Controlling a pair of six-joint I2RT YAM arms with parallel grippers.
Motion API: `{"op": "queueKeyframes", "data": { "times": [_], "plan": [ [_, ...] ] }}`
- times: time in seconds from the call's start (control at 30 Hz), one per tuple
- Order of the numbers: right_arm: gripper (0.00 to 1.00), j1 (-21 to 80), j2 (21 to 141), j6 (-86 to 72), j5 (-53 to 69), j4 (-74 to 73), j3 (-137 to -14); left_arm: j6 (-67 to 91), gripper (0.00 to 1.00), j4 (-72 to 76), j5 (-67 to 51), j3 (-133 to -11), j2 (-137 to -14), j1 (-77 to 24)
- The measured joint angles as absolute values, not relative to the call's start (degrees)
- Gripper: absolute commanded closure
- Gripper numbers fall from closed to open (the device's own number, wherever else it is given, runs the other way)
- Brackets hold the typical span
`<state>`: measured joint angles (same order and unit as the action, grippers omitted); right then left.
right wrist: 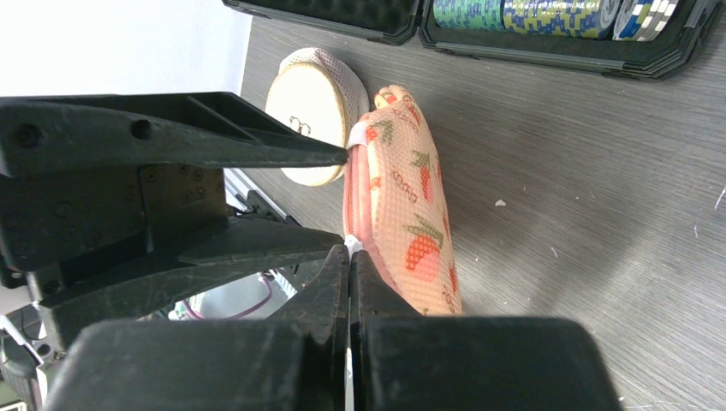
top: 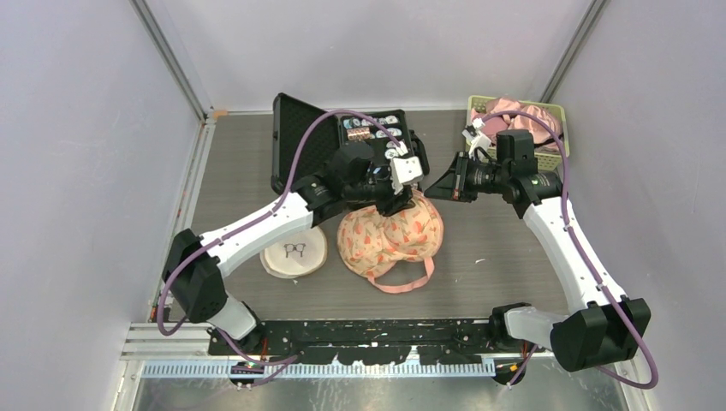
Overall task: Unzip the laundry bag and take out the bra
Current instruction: Unzip the laundry bag at the center of the board.
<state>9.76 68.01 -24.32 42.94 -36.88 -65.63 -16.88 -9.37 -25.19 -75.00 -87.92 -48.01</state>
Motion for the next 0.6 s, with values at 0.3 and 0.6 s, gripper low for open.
{"op": "queueKeyframes", "data": {
  "times": [0.3, 0.6],
  "plan": [
    [0.99, 9.8, 67.99, -24.27, 42.89, -36.88, -65.6, -24.45, 0.54, -11.68, -27.55, -76.05, -89.6, -48.42],
    [1.0, 9.8, 67.99, -24.12, 43.09, -36.88, -65.23, -35.48, 0.56, -14.39, -31.77, -78.81, -90.72, -48.42]
  ]
}}
